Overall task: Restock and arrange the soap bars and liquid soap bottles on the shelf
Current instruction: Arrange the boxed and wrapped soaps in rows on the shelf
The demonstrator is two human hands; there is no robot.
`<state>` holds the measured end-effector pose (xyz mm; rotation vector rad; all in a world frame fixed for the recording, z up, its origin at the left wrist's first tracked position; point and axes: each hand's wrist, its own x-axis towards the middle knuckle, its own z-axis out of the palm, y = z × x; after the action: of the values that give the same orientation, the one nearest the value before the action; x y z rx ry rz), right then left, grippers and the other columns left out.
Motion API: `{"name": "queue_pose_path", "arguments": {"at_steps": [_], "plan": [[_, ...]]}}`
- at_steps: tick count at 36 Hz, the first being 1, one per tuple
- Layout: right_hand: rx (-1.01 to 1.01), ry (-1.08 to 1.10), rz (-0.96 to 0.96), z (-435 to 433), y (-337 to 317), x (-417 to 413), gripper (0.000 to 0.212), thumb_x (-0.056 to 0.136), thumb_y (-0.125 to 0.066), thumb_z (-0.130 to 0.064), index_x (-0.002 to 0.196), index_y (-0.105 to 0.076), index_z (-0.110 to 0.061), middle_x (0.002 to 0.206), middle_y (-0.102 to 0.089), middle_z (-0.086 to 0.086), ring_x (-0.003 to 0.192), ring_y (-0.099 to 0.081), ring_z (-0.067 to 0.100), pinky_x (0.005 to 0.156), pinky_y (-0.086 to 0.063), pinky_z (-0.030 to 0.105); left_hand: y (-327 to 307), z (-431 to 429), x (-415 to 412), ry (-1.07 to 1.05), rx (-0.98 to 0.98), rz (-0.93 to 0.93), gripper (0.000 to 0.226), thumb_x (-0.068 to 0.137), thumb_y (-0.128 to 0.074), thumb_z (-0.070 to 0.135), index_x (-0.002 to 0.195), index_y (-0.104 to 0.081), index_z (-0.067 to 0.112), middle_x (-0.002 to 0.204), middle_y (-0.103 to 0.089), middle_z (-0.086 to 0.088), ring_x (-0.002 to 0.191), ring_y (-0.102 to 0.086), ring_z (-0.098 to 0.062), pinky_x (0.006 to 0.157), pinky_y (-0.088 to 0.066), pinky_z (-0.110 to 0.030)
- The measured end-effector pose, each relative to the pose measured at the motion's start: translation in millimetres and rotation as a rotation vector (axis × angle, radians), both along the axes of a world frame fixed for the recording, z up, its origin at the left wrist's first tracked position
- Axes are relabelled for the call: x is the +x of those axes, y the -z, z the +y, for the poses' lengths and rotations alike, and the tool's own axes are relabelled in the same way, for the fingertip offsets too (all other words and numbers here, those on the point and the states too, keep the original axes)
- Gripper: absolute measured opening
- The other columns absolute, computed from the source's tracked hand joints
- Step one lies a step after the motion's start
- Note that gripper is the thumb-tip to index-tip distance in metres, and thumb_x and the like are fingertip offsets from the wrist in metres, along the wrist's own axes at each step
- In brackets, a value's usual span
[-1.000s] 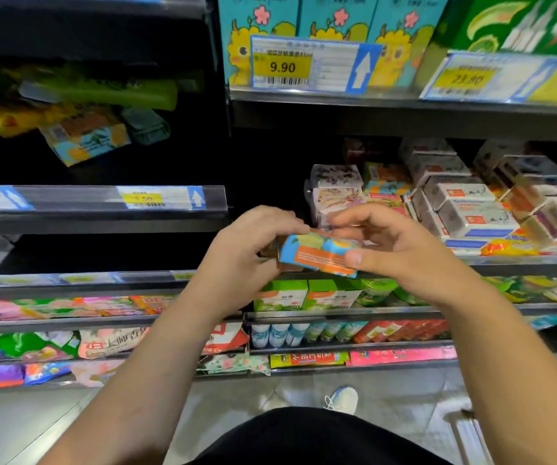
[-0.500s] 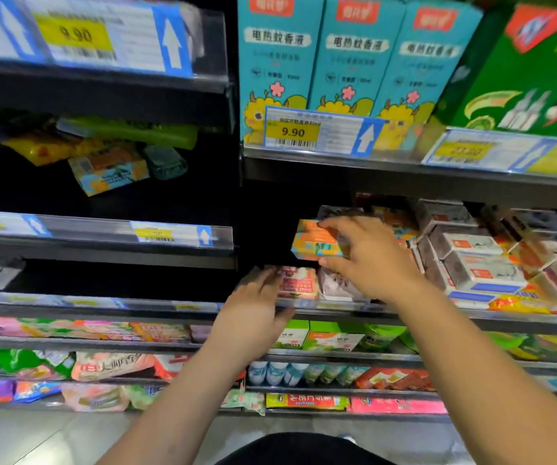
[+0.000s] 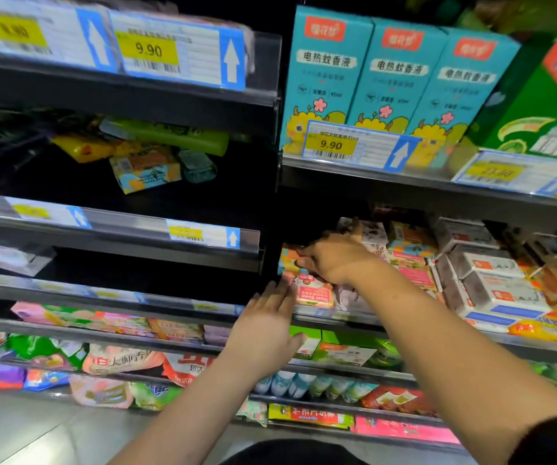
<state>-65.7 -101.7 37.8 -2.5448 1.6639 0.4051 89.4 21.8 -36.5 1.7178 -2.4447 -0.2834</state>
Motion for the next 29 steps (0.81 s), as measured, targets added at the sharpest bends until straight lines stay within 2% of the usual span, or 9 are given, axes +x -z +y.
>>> {"name": "queue_pose_path", "arguments": {"at_steps": [2,5,8,12,20,22,24,26,29], "plan": [[0.008,-0.002,-0.029,1.5,-2.8,1.2,0.039,0.103,-0.039,-0.049,0.138,-0.051,-0.038,0.136,-0.059,0.007,0.125,-0.05,0.032,0.11,-0.032,0.051,-0.4,0.1,0.1,0.004,0.007,-0.006,0.088,0.097,-0.049,0.052,0.159,-0.001,0.011,0.167,0.001,-0.007,0.154,-0.004,-0.025,0.125,-0.011,-0.04],[0.029,0.021,-0.076,3.9,0.8,5.1,0.042,0.103,-0.044,-0.038,0.145,-0.041,-0.034,0.135,-0.057,0.014,0.121,-0.051,0.034,0.099,-0.041,0.043,-0.5,0.5,-0.1,0.009,0.016,-0.018,0.089,0.097,-0.049,0.053,0.159,0.002,0.012,0.167,0.004,-0.007,0.154,-0.003,-0.026,0.125,-0.012,-0.042],[0.009,0.036,-0.104,6.6,3.8,7.4,0.052,0.101,-0.046,-0.025,0.148,-0.035,-0.045,0.145,-0.049,0.011,0.129,-0.046,0.033,0.113,-0.032,0.051,-0.6,2.6,0.4,0.009,0.008,-0.031,0.091,0.097,-0.049,0.053,0.159,0.004,0.012,0.167,0.004,-0.007,0.154,-0.004,-0.027,0.125,-0.013,-0.043],[0.07,0.081,-0.094,11.4,-5.5,6.9,0.061,0.095,-0.048,-0.013,0.146,-0.041,-0.045,0.146,-0.048,0.01,0.133,-0.042,0.031,0.108,-0.036,0.041,-2.0,4.6,-0.1,0.005,0.005,-0.043,0.093,0.097,-0.049,0.054,0.158,0.008,0.012,0.167,0.005,-0.007,0.153,-0.005,-0.027,0.125,-0.014,-0.043],[0.089,0.081,-0.019,24.4,-10.0,14.7,0.053,0.1,-0.044,-0.02,0.149,-0.037,-0.038,0.159,-0.034,-0.002,0.15,-0.016,0.026,0.116,0.0,0.063,-5.6,8.1,-3.6,-0.03,0.016,-0.059,0.095,0.096,-0.051,0.055,0.158,0.007,0.011,0.167,0.005,-0.007,0.153,-0.008,-0.028,0.125,-0.014,-0.042],[0.036,0.084,-0.131,29.0,-8.5,5.0,0.043,0.103,-0.041,-0.028,0.146,-0.045,-0.036,0.158,-0.037,-0.007,0.149,-0.02,0.025,0.116,-0.007,0.055,-2.6,7.3,-1.6,-0.029,0.005,-0.069,0.097,0.093,-0.055,0.057,0.158,-0.001,0.01,0.166,-0.006,-0.01,0.152,-0.016,-0.029,0.123,-0.021,-0.044],[-0.119,0.13,-0.253,32.8,-10.9,-13.2,0.038,0.103,-0.04,-0.034,0.139,-0.053,-0.035,0.148,-0.051,-0.006,0.139,-0.041,0.024,0.108,-0.024,0.041,0.6,5.2,0.4,-0.009,-0.024,-0.064,0.101,0.082,-0.068,0.057,0.156,-0.021,0.005,0.161,-0.027,-0.015,0.144,-0.035,-0.035,0.115,-0.037,-0.048],[-0.284,0.238,-0.291,33.0,-21.2,-36.7,0.036,0.101,-0.042,-0.037,0.13,-0.062,-0.029,0.13,-0.066,0.003,0.122,-0.057,0.028,0.101,-0.04,0.04,8.2,-0.6,0.8,-0.003,-0.067,-0.051,0.104,0.065,-0.082,0.056,0.145,-0.046,0.001,0.147,-0.049,-0.018,0.126,-0.056,-0.038,0.098,-0.052,-0.05],[-0.34,0.419,-0.273,24.9,-35.3,-79.8,0.04,0.092,-0.047,-0.039,0.118,-0.069,-0.019,0.127,-0.063,0.018,0.118,-0.056,0.038,0.1,-0.045,0.043,11.7,-3.5,-3.0,-0.032,-0.096,-0.075,0.104,0.058,-0.086,0.059,0.139,-0.053,0.002,0.143,-0.054,-0.016,0.119,-0.062,-0.036,0.093,-0.055,-0.047]]}}
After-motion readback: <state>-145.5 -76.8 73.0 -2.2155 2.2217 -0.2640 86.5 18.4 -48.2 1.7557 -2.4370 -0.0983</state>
